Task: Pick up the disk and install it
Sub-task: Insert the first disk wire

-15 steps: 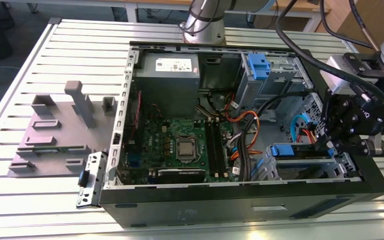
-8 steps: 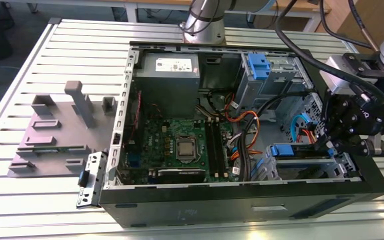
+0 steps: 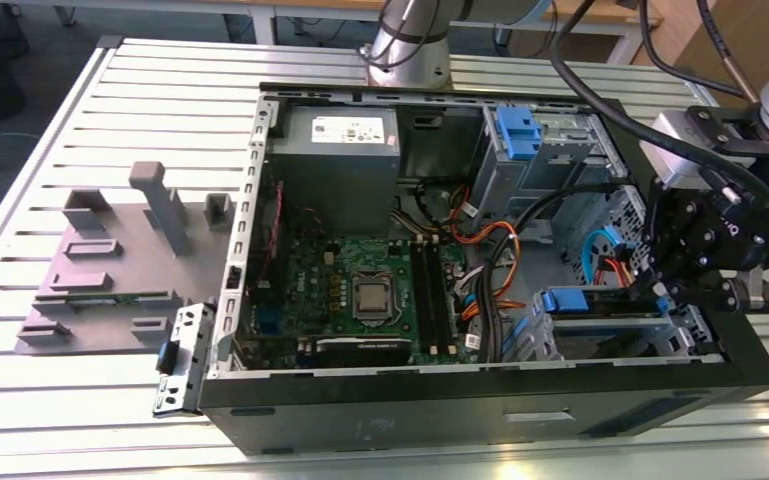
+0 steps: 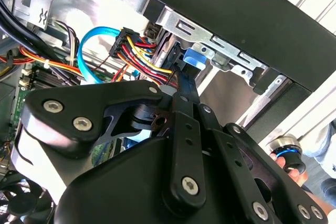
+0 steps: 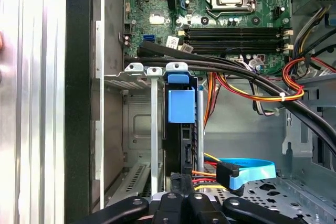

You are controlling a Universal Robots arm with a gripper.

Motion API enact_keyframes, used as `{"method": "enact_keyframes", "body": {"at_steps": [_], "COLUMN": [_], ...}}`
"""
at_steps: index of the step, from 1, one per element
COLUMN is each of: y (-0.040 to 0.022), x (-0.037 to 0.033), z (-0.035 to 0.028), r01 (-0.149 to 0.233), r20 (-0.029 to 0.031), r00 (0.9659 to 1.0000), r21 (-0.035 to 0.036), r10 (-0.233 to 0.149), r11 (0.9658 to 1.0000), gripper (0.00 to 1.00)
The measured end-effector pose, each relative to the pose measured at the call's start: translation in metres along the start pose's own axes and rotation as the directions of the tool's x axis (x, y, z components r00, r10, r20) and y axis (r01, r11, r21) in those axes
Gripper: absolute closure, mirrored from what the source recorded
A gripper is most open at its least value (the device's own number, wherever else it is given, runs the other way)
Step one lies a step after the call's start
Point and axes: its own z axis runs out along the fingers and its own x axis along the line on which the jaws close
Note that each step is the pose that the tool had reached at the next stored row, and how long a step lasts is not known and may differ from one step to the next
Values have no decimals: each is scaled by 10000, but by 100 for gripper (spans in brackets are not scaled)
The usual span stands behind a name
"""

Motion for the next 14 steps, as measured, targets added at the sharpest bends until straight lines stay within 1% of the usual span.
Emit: {"method": "enact_keyframes", "body": {"at_steps": [4,5,7,11,13,14], "y": [-19,-21,-19,-16,-17,-18], "x": [-1,0,0,0,0,-6], "z": [-27,-43,-80,-197,-227,-230], "r01": [2,2,1,0,0,0], "r20": [12,3,1,-5,-6,-2], "r00": [10000,10000,10000,10000,10000,10000], "r21": [2,2,0,1,0,0], "r10": [-2,-2,-1,0,0,0], "r11": [10000,10000,10000,10000,10000,10000], "gripper": [89,89,89,89,89,89]}}
